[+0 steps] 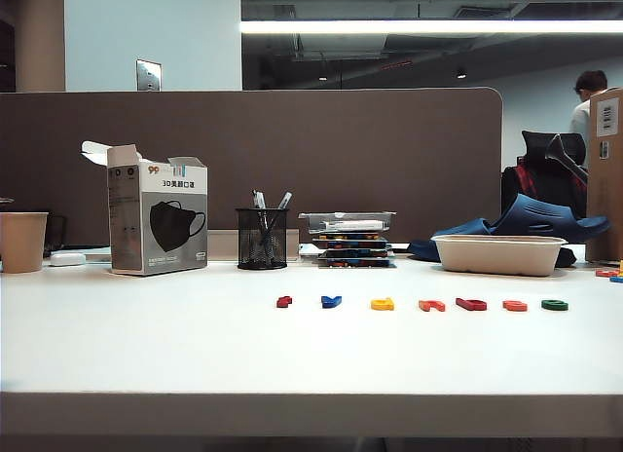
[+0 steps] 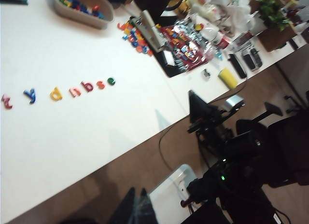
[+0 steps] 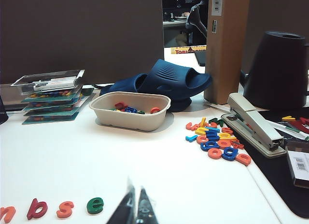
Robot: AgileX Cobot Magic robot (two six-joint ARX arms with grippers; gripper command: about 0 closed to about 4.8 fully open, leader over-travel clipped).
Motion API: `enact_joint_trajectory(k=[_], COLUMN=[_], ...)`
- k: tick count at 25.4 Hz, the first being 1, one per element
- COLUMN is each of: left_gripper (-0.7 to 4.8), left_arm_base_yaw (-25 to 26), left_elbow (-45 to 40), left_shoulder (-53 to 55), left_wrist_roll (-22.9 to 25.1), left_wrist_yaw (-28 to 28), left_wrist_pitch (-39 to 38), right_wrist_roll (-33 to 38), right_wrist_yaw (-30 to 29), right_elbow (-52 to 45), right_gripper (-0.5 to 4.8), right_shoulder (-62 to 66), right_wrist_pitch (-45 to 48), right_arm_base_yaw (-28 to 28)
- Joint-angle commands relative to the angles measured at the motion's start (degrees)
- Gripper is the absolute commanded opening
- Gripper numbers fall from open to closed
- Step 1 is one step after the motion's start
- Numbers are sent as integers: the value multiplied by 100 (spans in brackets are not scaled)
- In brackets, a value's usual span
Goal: Select the appropriate letters from the row of letter magnets placed on the table to arrange into the word "yes".
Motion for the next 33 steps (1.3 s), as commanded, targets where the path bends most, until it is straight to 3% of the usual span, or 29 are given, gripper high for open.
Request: enact_joint_trajectory(k=[1, 5, 8, 13, 17, 30, 33], left_gripper=[-5, -5, -6, -6, -6, -6, -5], left_arm_base_yaw=[-551, -1128, -1858, -2520, -3084, -3270, -3268], left_elbow=[28, 31, 28, 31, 28, 28, 28], left_shoulder=[162, 365, 586, 802, 1003, 1261, 1261], left_wrist_roll=[-295, -608, -942, -1064, -1075, -1191, -1178], left_wrist_yaw=[-612, -1274, -2155, -3040, -4360, -5357, -5353], left_wrist_pitch=[28, 103, 367, 680, 745, 634, 638], right_wrist_roll=[11, 11, 11, 11, 11, 11, 11], right_wrist_yaw=[22, 24, 24, 24, 24, 13, 2], right_elbow=[-42, -42, -42, -42, -42, -42, -42], right_gripper=[8, 9, 8, 8, 8, 9, 9], right_shoulder=[-57, -57, -57, -57, -57, -57, -57], right_wrist_pitch=[52, 52, 52, 50, 50, -72, -72], right_arm_base_yaw=[0, -2, 0, -2, -2, 2, 2])
